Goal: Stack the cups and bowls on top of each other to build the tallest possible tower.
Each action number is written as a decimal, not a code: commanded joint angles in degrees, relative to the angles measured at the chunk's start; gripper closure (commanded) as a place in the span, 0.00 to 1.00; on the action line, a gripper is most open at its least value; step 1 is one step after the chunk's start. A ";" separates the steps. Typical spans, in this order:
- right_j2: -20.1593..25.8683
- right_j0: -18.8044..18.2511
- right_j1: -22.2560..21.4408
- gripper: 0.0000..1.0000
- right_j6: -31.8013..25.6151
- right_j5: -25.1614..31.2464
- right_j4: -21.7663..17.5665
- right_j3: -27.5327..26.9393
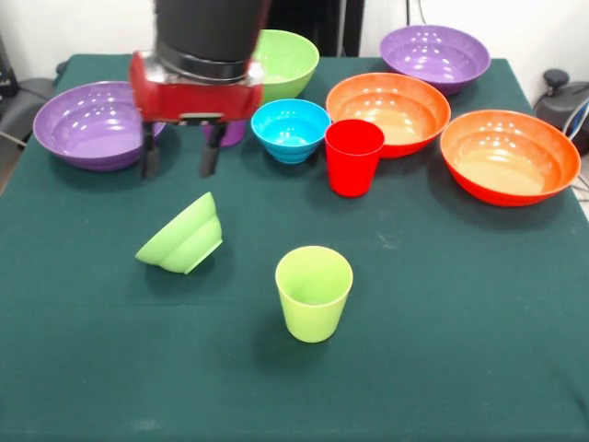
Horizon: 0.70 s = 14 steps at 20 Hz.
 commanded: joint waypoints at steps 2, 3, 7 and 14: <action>4.17 -3.94 4.72 0.00 -7.78 -8.08 -5.76 7.99; 4.43 -4.71 5.01 0.00 -7.86 -9.20 -5.92 8.59; 5.55 -6.20 7.21 0.00 -6.93 -12.70 -6.55 9.46; 5.97 -6.57 9.62 0.00 -4.66 -17.12 -7.45 10.75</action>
